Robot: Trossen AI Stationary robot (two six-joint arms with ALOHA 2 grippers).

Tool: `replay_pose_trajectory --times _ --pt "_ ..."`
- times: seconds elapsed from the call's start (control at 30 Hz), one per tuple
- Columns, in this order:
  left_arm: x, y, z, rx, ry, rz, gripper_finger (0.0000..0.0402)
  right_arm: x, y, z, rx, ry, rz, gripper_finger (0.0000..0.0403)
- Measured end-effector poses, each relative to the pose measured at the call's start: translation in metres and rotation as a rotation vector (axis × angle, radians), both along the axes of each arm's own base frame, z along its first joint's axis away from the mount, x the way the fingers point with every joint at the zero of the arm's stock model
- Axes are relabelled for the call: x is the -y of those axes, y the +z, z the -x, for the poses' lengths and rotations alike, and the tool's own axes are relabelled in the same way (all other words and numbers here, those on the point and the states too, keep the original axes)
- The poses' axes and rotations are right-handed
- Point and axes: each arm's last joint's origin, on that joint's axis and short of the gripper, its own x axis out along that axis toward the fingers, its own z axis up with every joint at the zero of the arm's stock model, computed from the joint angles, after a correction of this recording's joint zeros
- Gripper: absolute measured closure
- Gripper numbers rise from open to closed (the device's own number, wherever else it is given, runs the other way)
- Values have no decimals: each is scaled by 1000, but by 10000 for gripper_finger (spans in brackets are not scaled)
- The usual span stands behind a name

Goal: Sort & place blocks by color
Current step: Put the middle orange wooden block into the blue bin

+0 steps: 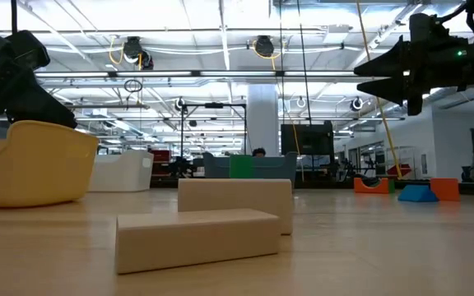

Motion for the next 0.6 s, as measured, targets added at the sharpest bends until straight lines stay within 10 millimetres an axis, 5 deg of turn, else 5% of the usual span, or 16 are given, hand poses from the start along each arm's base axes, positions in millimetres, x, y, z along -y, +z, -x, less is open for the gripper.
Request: replay_pose_trajectory --times 0.6 --pt "0 0 0 -11 -18 -42 240 0 -1 0 -15 1 2 200"
